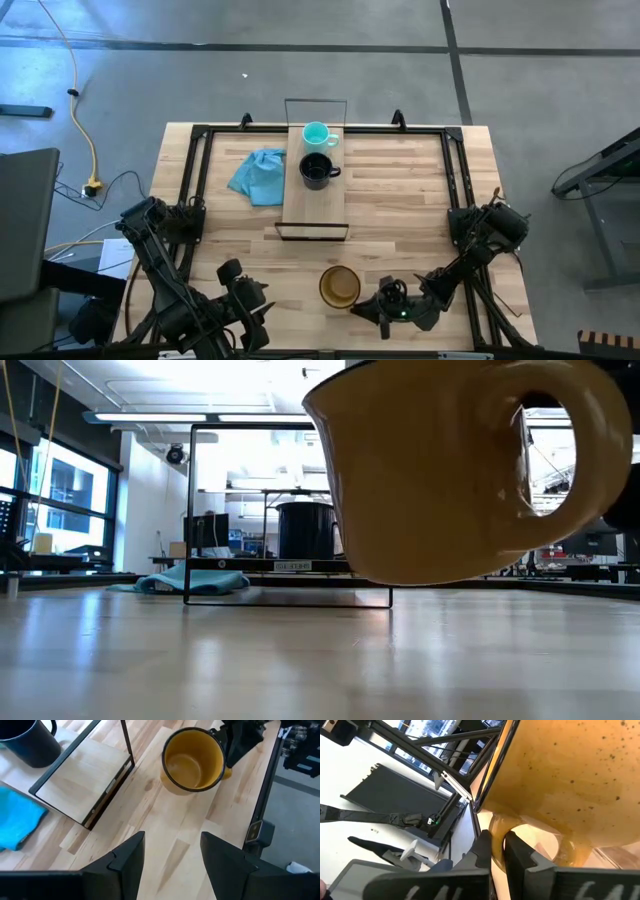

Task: Stack small to large cups/mugs on shelf
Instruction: Put the yellow mug on the shelf

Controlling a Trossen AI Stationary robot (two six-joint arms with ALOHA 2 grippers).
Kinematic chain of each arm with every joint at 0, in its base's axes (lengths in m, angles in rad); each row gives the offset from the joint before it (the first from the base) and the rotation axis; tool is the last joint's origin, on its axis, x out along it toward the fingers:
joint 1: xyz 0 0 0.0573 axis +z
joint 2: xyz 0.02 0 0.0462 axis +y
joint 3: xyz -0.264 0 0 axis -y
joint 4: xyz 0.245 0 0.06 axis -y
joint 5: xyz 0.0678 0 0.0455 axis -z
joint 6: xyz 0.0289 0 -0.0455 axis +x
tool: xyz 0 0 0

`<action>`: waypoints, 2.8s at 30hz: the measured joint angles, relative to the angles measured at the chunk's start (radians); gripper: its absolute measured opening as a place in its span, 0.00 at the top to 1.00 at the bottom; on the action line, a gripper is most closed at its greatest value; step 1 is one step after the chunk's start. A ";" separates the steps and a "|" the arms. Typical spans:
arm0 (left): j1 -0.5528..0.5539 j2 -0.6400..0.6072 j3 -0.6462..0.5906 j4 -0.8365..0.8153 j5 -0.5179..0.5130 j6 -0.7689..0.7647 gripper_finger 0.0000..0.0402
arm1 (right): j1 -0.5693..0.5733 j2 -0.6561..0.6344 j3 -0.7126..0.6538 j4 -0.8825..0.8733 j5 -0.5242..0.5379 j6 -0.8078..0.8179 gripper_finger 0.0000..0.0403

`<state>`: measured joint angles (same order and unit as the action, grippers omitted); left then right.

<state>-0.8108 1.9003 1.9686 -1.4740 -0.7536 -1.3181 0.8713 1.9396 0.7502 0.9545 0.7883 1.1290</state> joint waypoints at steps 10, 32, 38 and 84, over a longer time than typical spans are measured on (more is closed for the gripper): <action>0.000 0.000 0.000 0.008 -0.007 -0.027 0.55 | 0.000 0.001 0.000 -0.060 -0.003 0.071 0.96; 0.000 0.000 0.000 0.007 -0.007 -0.026 0.55 | 0.000 0.001 0.000 -0.109 -0.001 0.169 0.97; 0.000 0.000 0.000 0.001 -0.007 -0.024 0.55 | 0.001 0.001 0.000 -0.113 0.028 0.169 0.87; 0.000 0.000 0.000 -0.010 -0.042 -0.026 0.55 | -0.052 -0.585 0.001 -1.121 -0.057 0.170 0.78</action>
<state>-0.8112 1.9003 1.9686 -1.4838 -0.7960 -1.3441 0.8196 1.3549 0.7509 -0.1667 0.7314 1.2993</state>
